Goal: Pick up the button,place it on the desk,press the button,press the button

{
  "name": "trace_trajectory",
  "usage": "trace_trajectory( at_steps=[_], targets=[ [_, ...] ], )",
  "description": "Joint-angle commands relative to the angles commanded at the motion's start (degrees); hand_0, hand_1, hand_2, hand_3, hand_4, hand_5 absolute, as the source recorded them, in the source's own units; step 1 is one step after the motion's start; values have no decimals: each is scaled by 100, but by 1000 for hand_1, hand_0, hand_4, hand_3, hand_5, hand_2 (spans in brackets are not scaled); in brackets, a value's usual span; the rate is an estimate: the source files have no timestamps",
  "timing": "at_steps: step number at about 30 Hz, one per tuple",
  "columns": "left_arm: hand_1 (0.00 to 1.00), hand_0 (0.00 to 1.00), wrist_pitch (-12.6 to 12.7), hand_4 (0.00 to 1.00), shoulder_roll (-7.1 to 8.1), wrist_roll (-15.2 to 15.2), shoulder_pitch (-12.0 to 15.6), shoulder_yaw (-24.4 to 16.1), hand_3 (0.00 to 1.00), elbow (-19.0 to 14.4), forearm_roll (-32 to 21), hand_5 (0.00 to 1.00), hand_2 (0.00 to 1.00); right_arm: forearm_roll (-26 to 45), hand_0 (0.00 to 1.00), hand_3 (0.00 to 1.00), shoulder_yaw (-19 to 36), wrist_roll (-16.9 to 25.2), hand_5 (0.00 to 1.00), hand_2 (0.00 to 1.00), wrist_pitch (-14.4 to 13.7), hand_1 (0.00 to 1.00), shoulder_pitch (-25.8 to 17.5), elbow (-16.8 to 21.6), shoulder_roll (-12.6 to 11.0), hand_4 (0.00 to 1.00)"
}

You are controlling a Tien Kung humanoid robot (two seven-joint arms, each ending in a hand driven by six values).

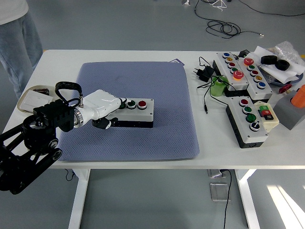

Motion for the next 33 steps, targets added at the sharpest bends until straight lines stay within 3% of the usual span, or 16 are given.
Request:
trace_trajectory(
  at_steps=[8, 21, 33],
  targets=[
    [8, 72, -170, 556, 11, 26, 2, 37, 892, 44, 0, 45, 60, -20, 787, 751, 15, -3, 479, 817, -6, 797, -3, 0, 0, 412],
    [8, 73, 119, 556, -19, -58, -68, -180, 887, -227, -72, 44, 58, -12, 787, 751, 20, 3, 479, 817, -9, 797, -5, 0, -5, 412],
    [9, 72, 72, 553, -188, -55, -306, 138, 887, -144, -105, 52, 61, -48, 787, 751, 51, -13, 479, 817, -13, 797, 14, 0, -7, 412]
  ],
)
